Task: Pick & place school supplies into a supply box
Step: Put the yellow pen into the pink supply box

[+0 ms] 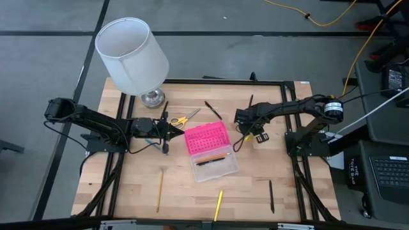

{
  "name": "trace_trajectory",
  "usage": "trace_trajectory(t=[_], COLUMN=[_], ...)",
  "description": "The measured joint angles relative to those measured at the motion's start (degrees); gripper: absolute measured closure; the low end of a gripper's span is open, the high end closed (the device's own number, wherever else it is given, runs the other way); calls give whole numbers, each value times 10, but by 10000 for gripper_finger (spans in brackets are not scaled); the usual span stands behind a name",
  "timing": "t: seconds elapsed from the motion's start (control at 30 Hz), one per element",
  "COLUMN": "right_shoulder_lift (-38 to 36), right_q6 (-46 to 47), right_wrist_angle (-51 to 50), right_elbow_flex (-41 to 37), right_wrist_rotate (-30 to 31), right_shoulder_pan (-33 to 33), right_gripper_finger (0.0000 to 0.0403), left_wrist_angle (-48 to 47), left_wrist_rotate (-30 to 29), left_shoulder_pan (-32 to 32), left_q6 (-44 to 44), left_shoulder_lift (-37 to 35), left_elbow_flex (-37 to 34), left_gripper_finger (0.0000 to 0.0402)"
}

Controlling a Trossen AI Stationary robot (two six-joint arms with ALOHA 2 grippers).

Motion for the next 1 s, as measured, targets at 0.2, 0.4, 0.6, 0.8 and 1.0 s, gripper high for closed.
trace_trajectory(t=[0.2, 0.4, 0.6, 0.8, 1.0], right_shoulder_lift=[-1, -3, -2, -2, -1], right_q6=[-31, -39, -12, -10, -7], right_wrist_angle=[74, 91, 92, 98, 123], right_elbow_flex=[-41, -51, -52, -52, -49], right_wrist_rotate=[18, 19, 0, -11, -15], right_shoulder_pan=[5, 5, 5, 5, 5], right_gripper_finger=[282, 282, 293, 348, 373], left_wrist_angle=[-2, -3, -3, -3, -3], left_wrist_rotate=[0, 0, 0, 0, 0], left_shoulder_pan=[0, 0, 0, 0, 0], left_q6=[0, 0, 0, 0, 0], left_shoulder_lift=[0, 0, 0, 0, 0], left_elbow_flex=[0, 0, 0, 0, 0], left_gripper_finger=[397, 398, 398, 398, 395])
